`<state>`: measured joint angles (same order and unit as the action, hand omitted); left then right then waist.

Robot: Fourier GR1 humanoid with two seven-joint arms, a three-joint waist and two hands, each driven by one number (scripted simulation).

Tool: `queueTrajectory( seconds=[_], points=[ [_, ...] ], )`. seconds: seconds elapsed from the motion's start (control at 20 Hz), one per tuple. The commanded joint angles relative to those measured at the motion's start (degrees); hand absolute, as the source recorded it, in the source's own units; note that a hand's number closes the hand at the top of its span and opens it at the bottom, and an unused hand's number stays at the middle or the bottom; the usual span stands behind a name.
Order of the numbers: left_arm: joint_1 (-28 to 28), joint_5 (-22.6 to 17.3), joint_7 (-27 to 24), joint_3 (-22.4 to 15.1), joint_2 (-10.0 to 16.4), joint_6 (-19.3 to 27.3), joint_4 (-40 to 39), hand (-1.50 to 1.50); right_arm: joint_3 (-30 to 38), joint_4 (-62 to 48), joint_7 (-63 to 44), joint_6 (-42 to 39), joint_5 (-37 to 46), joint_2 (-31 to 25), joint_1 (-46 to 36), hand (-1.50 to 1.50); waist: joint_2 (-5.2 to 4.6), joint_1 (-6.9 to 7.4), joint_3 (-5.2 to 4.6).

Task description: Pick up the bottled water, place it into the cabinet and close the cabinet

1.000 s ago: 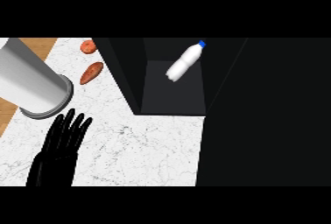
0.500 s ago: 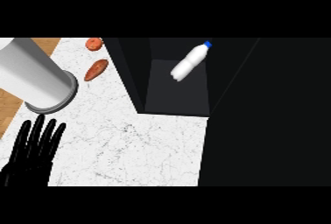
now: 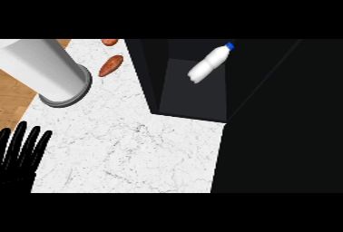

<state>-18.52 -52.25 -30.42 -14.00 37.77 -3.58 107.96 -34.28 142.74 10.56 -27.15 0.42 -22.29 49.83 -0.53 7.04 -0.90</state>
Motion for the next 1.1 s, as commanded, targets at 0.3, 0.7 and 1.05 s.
queueTrajectory(
  seconds=[0.3, 0.7, 1.05],
  points=[
    [-0.5, -1.9, 0.9, 2.0, 3.3, -5.1, 0.4, -1.50, -10.0, 1.8, -9.5, -2.1, 1.4, -0.3, -11.2, 1.50, -1.44, 5.11, -0.27],
    [0.5, -2.3, 1.7, 2.8, 5.0, -7.3, -0.3, -1.50, -6.3, 1.4, -13.1, -3.8, 2.8, -3.9, -21.5, -1.50, -1.57, 8.25, -0.88],
    [0.7, -3.3, 2.3, 3.6, 5.8, -8.0, -0.2, -1.50, -5.4, 0.5, -16.1, -2.9, 0.8, -3.2, -29.0, 1.50, -1.41, 8.51, -0.90]
  ],
)
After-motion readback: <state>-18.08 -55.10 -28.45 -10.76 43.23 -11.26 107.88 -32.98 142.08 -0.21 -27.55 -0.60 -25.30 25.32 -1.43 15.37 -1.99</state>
